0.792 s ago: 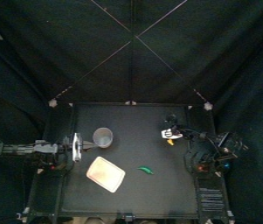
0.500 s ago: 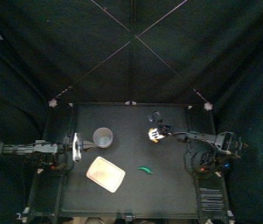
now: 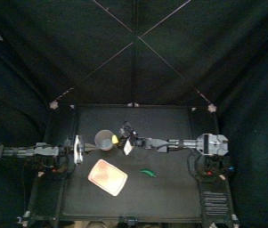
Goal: Pick the banana then place it in the grey bowl
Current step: Place banana in the grey bowl
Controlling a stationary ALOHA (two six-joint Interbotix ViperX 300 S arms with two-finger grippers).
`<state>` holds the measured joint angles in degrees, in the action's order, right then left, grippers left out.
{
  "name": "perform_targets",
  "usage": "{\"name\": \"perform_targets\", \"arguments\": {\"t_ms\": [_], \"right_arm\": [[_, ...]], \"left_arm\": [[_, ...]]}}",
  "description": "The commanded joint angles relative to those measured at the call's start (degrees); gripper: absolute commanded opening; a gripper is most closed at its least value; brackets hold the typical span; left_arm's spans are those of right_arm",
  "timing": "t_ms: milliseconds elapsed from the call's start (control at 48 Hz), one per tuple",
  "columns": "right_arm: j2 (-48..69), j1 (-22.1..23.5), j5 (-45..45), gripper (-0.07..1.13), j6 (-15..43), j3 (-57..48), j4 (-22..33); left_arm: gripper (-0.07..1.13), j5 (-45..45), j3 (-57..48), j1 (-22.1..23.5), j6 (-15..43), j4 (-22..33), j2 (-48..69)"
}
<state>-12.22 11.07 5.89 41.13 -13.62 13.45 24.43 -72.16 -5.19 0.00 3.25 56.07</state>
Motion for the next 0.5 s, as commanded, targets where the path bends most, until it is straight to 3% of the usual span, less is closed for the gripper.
{"name": "perform_targets", "arguments": {"t_ms": [21, 333, 500], "right_arm": [[-2.5, 0.4, 2.6, 0.45, -0.2, 6.1, 1.1], [-11.3, 3.4, 3.3, 0.47, -0.4, 15.5, 3.8], [-12.7, 4.0, 3.3, 0.65, -0.4, 16.3, 7.6]], "left_arm": [[0.02, 0.2, 0.8, -0.2, 0.1, -0.1, -0.1], [0.02, 0.1, 0.7, -0.1, 0.0, -0.1, -0.1], [0.02, 0.0, 0.5, -0.1, 0.0, -0.1, -0.1]]}}
